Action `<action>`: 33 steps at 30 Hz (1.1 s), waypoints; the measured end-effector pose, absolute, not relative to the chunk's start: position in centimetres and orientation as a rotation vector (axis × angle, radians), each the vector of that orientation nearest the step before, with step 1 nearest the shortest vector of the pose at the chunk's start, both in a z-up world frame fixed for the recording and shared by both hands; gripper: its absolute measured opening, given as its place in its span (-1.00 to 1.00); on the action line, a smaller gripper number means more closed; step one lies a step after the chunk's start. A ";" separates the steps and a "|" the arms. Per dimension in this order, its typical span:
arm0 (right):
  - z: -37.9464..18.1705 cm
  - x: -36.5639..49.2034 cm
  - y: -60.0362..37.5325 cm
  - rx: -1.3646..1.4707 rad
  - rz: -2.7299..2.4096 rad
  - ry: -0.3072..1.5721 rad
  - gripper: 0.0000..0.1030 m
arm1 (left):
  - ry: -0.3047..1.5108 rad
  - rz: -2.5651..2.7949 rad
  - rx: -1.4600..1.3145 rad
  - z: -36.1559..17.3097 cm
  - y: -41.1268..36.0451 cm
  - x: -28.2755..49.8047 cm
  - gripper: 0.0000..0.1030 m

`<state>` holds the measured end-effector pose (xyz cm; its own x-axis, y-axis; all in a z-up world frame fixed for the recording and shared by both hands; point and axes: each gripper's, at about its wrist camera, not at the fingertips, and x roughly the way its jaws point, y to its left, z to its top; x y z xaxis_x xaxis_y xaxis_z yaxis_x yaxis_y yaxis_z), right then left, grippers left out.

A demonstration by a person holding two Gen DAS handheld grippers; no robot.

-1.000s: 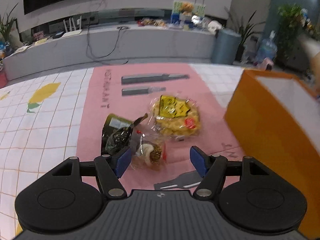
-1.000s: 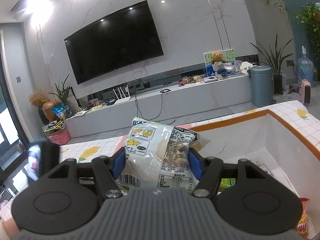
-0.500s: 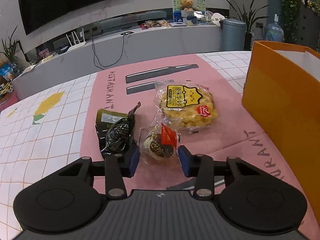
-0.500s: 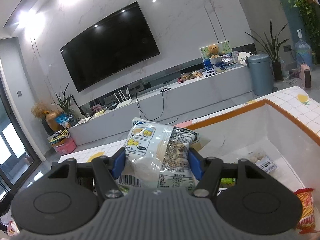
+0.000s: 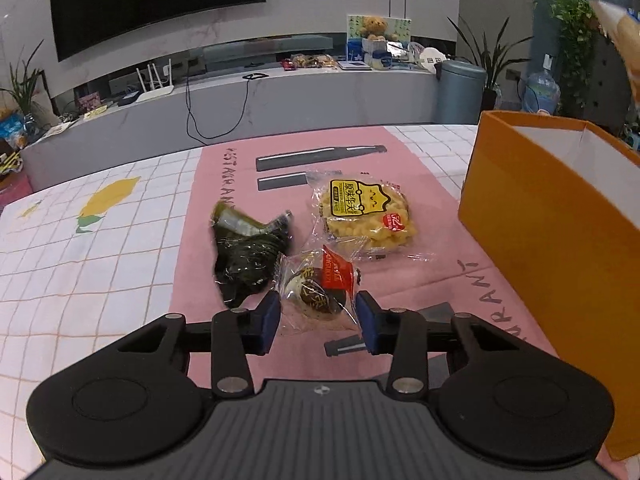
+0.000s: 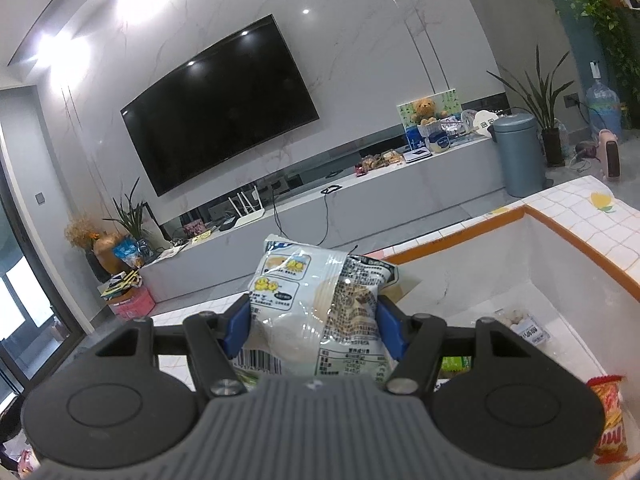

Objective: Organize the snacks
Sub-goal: 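Carry the white bread bag into the orange box with the right gripper while the left gripper lifts the pastry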

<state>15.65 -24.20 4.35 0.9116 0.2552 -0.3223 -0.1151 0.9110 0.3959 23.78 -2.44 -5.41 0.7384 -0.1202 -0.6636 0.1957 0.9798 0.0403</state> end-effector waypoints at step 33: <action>6.1 13.3 -34.1 0.325 -0.016 0.391 0.23 | 0.606 -0.376 0.010 0.3 -6.0 15.9 -0.11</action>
<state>13.29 -34.10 6.07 0.9250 0.0472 -0.3769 0.0772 0.9482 0.3082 15.94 -6.04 0.31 0.7562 -0.3417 -0.5580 0.3474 0.9324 -0.1001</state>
